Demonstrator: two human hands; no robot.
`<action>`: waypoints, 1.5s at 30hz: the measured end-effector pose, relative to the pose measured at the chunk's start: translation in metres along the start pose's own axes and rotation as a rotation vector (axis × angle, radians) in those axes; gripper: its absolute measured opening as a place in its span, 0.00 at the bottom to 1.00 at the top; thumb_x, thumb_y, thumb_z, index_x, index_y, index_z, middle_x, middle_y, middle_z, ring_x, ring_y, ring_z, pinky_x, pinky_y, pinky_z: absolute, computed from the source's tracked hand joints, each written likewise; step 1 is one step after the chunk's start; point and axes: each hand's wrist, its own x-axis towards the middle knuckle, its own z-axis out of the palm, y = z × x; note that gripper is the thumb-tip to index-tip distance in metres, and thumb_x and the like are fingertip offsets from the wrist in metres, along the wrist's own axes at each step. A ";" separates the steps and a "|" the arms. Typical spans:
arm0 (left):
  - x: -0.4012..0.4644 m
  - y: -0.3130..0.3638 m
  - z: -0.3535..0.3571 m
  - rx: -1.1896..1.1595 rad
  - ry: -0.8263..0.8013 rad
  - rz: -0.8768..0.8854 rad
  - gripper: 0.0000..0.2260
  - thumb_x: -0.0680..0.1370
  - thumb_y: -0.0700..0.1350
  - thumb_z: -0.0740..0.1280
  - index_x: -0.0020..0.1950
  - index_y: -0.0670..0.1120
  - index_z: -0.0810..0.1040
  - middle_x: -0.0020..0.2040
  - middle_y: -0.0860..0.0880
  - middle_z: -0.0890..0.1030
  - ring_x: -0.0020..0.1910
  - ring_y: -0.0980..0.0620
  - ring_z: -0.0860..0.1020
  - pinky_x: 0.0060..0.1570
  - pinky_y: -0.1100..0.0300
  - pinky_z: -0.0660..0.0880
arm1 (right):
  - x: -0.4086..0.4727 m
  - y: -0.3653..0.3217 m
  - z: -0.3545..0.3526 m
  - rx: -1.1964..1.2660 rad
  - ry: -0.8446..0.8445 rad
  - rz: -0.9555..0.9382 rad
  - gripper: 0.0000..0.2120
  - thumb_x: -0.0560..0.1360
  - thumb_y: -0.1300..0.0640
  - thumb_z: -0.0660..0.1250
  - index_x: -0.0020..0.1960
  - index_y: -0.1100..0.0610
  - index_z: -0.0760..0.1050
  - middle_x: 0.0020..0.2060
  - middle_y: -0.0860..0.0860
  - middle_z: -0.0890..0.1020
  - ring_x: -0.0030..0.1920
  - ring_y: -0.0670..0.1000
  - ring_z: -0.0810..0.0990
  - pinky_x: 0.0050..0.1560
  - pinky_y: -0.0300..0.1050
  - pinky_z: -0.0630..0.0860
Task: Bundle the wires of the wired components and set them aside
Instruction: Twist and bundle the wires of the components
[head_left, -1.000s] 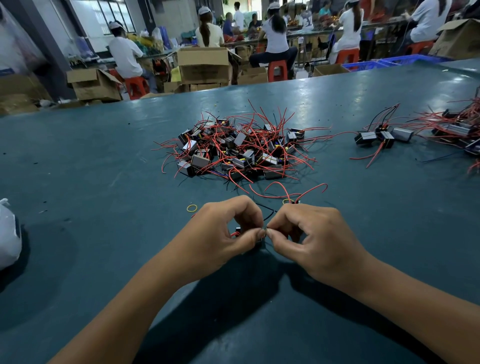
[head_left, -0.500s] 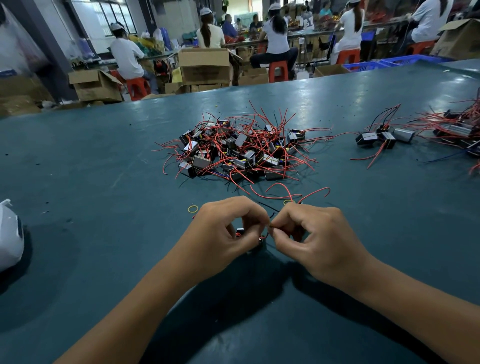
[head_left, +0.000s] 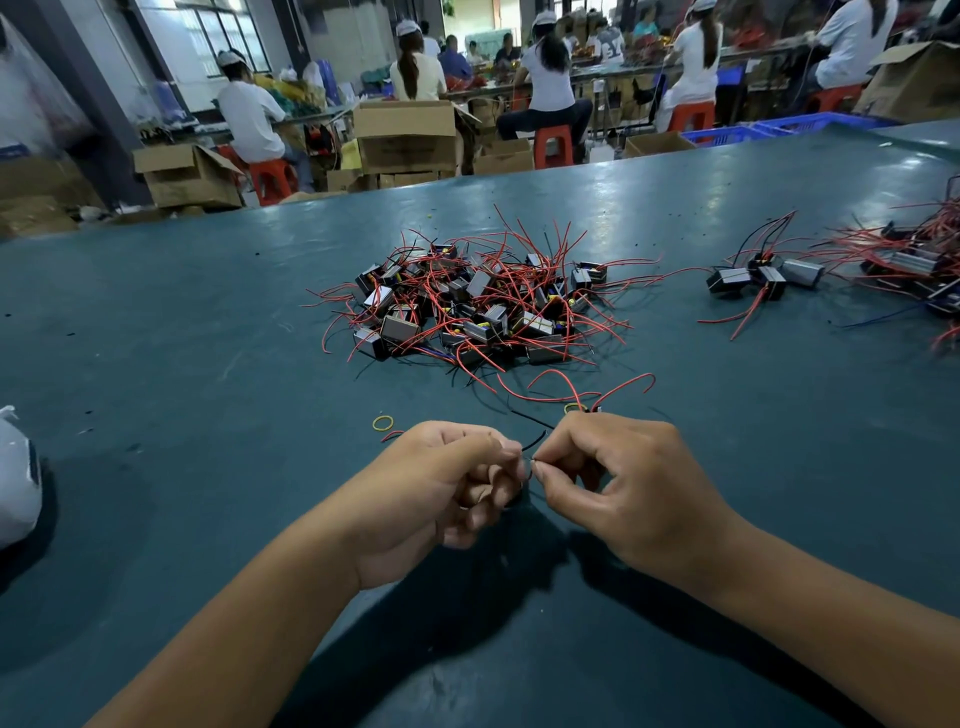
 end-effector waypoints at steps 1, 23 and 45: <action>0.000 0.000 0.001 -0.007 -0.001 0.003 0.11 0.79 0.45 0.65 0.36 0.48 0.79 0.31 0.50 0.74 0.24 0.56 0.67 0.21 0.68 0.60 | 0.000 0.000 0.000 -0.008 0.000 -0.007 0.05 0.72 0.58 0.70 0.37 0.55 0.77 0.30 0.42 0.76 0.32 0.43 0.73 0.35 0.41 0.72; -0.001 -0.003 -0.006 0.265 0.025 0.246 0.04 0.79 0.38 0.70 0.44 0.43 0.79 0.33 0.49 0.79 0.30 0.54 0.75 0.22 0.61 0.71 | -0.001 0.001 -0.001 -0.057 -0.022 -0.051 0.06 0.73 0.55 0.69 0.39 0.55 0.78 0.31 0.44 0.77 0.32 0.46 0.74 0.35 0.47 0.74; 0.002 -0.007 -0.004 0.524 0.128 0.435 0.06 0.78 0.35 0.70 0.45 0.45 0.80 0.35 0.53 0.81 0.32 0.63 0.77 0.31 0.67 0.74 | -0.001 0.003 -0.001 -0.025 -0.062 0.003 0.03 0.72 0.57 0.70 0.40 0.54 0.78 0.33 0.44 0.79 0.34 0.44 0.75 0.38 0.44 0.74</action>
